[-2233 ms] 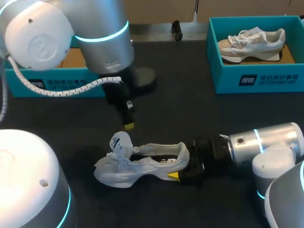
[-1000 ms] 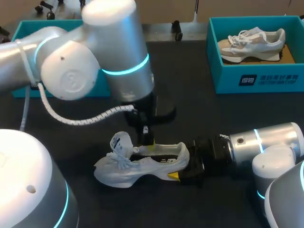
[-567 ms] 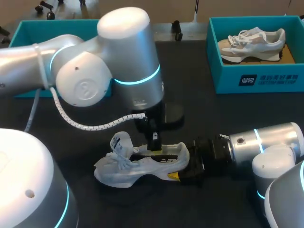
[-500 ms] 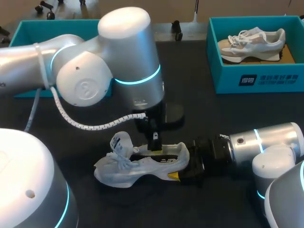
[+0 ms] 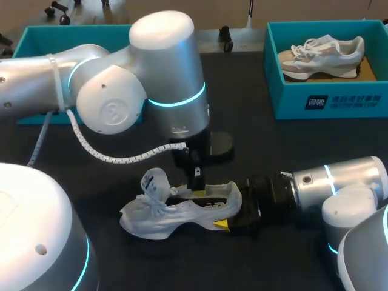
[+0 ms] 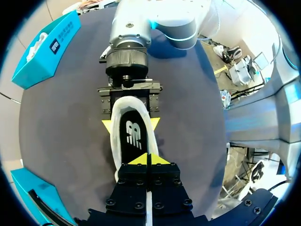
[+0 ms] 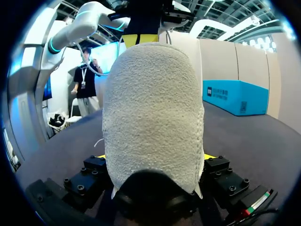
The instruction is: Take the shoe out of the shoebox, open the shoe tongue, remove and reinsert the insole, then place the shoe into the shoebox
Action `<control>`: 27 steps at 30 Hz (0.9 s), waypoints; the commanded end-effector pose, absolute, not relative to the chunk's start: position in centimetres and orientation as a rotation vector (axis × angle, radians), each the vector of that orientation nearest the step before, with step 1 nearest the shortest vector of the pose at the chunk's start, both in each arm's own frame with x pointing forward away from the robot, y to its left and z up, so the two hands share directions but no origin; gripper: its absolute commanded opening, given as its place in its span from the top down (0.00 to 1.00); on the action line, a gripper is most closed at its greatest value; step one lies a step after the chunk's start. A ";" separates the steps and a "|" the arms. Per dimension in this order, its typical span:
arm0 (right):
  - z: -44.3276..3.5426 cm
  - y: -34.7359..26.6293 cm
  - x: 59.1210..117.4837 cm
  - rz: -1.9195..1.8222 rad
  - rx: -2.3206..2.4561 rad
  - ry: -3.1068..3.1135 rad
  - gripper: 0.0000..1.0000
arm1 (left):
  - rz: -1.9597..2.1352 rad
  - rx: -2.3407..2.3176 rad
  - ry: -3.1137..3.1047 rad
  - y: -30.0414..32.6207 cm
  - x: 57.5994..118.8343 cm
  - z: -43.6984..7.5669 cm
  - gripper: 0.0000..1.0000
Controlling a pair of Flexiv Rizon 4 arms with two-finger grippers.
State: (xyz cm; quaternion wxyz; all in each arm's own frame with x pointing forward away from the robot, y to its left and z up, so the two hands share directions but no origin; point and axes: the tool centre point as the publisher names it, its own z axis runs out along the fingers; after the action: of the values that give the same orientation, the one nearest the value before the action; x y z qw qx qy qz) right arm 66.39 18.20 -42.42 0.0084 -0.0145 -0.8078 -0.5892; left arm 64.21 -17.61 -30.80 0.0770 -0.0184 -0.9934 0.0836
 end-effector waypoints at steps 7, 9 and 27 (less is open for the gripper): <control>-42.4 18.4 66.4 -1.834 -0.045 -2.530 1.00 | 0.239 -0.057 -2.979 -18.0 64.9 -33.6 1.00; -42.4 18.4 66.4 -1.834 -0.045 -2.530 1.00 | 0.226 -0.070 -2.968 -17.8 64.7 -34.1 1.00; -42.4 18.4 66.4 -1.834 -0.045 -2.530 1.00 | 0.127 -0.025 -2.902 -15.8 63.9 -37.1 1.00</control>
State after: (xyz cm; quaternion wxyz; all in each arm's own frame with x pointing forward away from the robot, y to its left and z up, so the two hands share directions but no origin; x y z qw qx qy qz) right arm 66.39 18.21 -42.42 0.0084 -0.0145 -0.8078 -0.5892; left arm 63.80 -16.00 -36.93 0.1160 -0.0079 -0.9922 0.0441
